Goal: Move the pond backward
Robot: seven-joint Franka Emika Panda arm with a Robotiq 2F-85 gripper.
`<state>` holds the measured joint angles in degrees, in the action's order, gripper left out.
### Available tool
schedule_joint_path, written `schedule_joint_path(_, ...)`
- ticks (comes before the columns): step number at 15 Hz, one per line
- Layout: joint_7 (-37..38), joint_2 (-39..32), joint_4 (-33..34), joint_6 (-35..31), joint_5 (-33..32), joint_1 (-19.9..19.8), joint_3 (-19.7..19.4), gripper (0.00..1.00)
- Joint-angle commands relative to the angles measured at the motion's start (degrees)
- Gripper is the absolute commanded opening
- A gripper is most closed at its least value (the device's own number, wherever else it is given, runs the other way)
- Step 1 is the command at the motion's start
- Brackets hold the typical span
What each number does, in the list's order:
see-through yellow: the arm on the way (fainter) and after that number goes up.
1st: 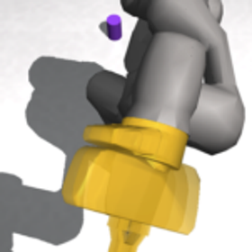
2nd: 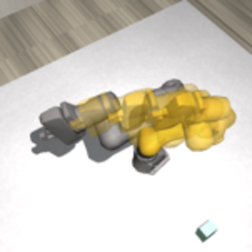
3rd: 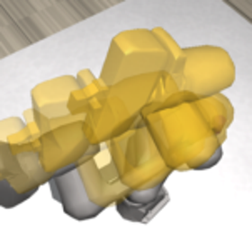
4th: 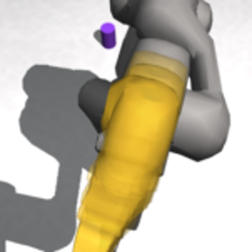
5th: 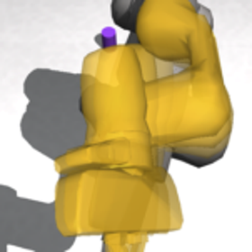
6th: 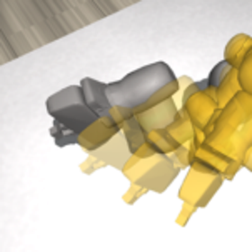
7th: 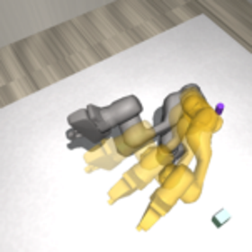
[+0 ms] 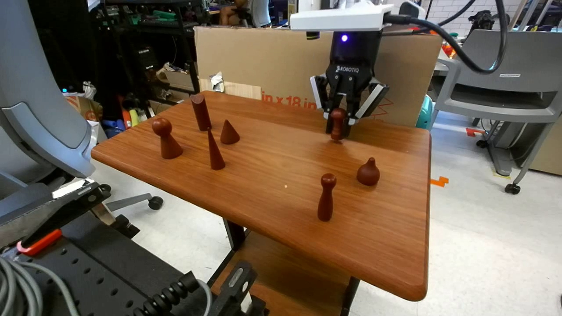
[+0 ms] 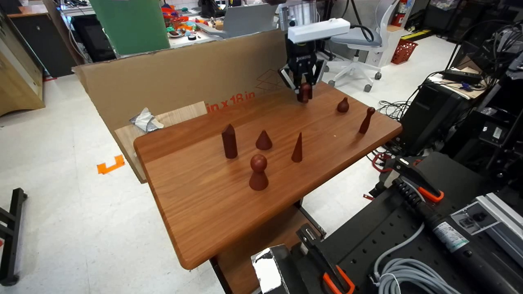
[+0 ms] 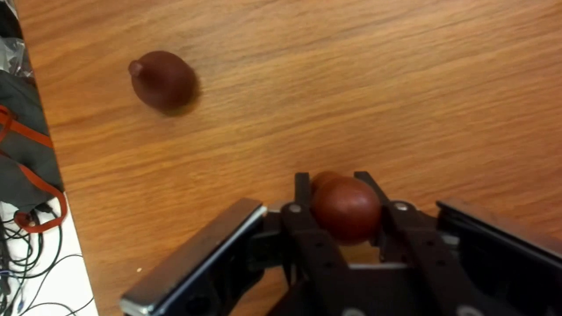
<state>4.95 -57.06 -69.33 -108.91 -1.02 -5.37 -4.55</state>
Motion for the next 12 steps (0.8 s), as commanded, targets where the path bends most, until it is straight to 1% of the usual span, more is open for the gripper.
schedule_joint_path(1, 1.4, -7.5, 11.7, 7.3, -1.1, 0.8, -0.8, 0.07)
schedule_joint_path(2, 1.2, -8.0, 13.2, 8.7, -1.2, 0.9, -0.8, 0.07)
schedule_joint_path(3, 1.0, -8.2, 13.9, 9.3, -1.3, 0.9, -0.8, 0.54)
schedule_joint_path(4, 0.4, -8.0, 14.3, 9.7, -1.3, 0.8, -0.7, 0.56)
schedule_joint_path(5, -0.3, -7.0, 13.5, 9.2, -1.3, 0.7, -0.4, 0.62)
schedule_joint_path(10, -4.5, 3.5, 1.8, 1.5, -1.0, 0.6, 0.0, 0.98)
schedule_joint_path(12, -6.0, 8.4, -4.1, -2.9, -1.1, 0.4, -0.1, 1.00)
